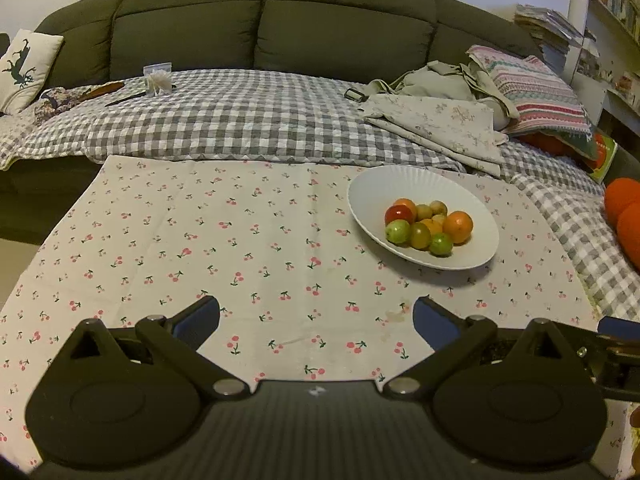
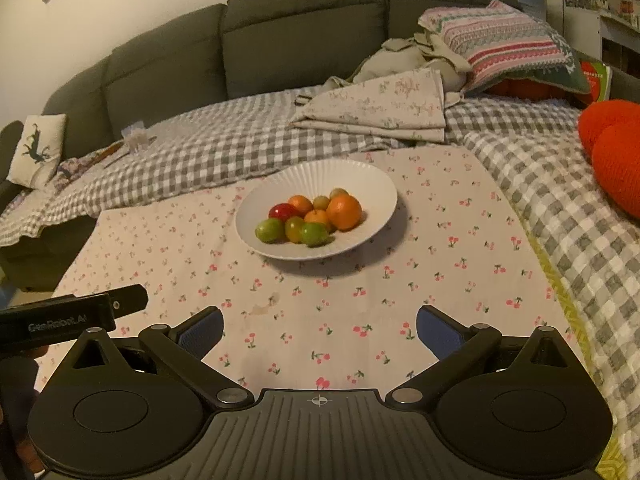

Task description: Organize fruits

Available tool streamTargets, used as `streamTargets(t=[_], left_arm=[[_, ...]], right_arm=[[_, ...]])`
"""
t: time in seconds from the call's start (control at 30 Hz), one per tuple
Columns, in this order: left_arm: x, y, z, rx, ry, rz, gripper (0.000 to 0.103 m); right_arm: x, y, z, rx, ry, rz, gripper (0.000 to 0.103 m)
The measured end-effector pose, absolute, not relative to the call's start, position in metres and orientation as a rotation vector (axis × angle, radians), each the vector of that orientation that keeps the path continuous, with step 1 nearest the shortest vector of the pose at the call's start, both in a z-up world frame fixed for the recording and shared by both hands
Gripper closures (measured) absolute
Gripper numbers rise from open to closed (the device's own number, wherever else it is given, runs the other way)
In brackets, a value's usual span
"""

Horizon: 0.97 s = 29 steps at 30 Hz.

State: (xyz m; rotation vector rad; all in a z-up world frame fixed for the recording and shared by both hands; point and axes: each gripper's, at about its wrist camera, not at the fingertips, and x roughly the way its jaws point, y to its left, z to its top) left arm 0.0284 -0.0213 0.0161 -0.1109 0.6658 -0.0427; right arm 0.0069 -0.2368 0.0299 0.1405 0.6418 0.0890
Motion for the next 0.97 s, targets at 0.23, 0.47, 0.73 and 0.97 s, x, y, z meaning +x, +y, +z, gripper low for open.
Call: streamTargets(t=[0.23,0.47,0.73,0.97], left_arm=[[0.0303,-0.0284,0.0127,-0.079,0.677,-0.049,0.001],[0.0321,-0.0296,0.0113,-0.062,0.680,-0.052,0.001],[0.0308,-0.0291,0.0120,-0.062,0.677,-0.051,0.001],[0.0307,-0.0303,0.0117,-0.057,0.678,-0.053,0.001]], right_arm=[[0.0077,-0.2337,0.0279,0.123,0.644,0.090,0.000],[0.0107,-0.2328,0.0246,0.115,0.648,0.084,0.000],[0.0117,-0.2339,0.0234,0.112,0.648,0.074,0.000],[0.0118,-0.2342,0.0236,0.109,0.645,0.070,0.000]])
